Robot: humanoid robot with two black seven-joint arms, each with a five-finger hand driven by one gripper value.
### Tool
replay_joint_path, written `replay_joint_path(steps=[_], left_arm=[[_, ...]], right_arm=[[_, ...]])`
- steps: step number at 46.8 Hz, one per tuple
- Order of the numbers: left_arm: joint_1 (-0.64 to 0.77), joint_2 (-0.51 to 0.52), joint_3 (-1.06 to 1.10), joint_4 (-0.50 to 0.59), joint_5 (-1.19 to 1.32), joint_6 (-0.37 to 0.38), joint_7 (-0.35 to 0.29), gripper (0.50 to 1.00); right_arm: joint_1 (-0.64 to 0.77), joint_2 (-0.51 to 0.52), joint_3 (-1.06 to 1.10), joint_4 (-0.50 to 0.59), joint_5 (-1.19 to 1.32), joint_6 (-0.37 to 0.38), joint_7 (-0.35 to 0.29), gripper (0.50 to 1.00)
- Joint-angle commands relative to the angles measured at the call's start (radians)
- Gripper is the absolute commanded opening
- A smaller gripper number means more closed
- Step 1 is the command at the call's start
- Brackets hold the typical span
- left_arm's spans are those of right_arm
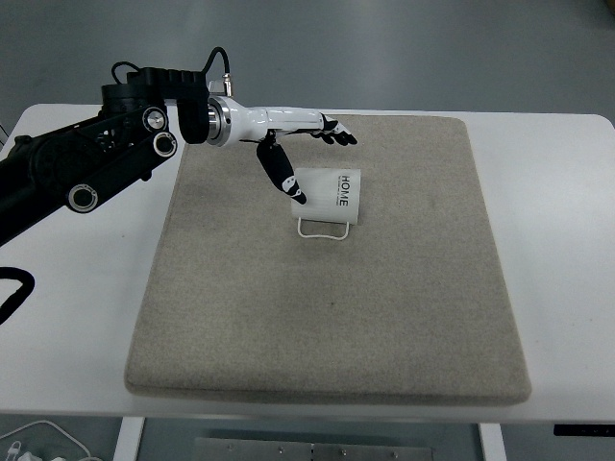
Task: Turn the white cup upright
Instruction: 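Reach the left hand over the white mug lying on its side, then close the left hand's fingers around the mug body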
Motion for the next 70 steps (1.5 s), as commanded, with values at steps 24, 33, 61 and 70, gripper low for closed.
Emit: replay_joint_path(steps=[24, 33, 61, 70], left_arm=[[0.01, -0.065, 0.084, 0.015, 0.044, 0.15, 0.06, 0.988], [0.016, -0.075, 0.128, 0.018, 0.046, 0.197, 0.058, 0.986], [0.05, -0.098, 0.151, 0.031, 0.046, 0.273, 0.058, 0.981], [0.051, -0.101, 0.153, 0.034, 0.046, 0.277, 0.057, 0.954]], right_arm=[[0.0, 0.0, -0.001, 0.0, 0.0, 0.0, 0.0, 0.93], [0.0, 0.0, -0.001, 0.0, 0.0, 0.0, 0.0, 0.93], [0.0, 0.0, -0.001, 0.0, 0.0, 0.0, 0.0, 0.93], [0.0, 0.0, -0.001, 0.0, 0.0, 0.0, 0.0, 0.93]])
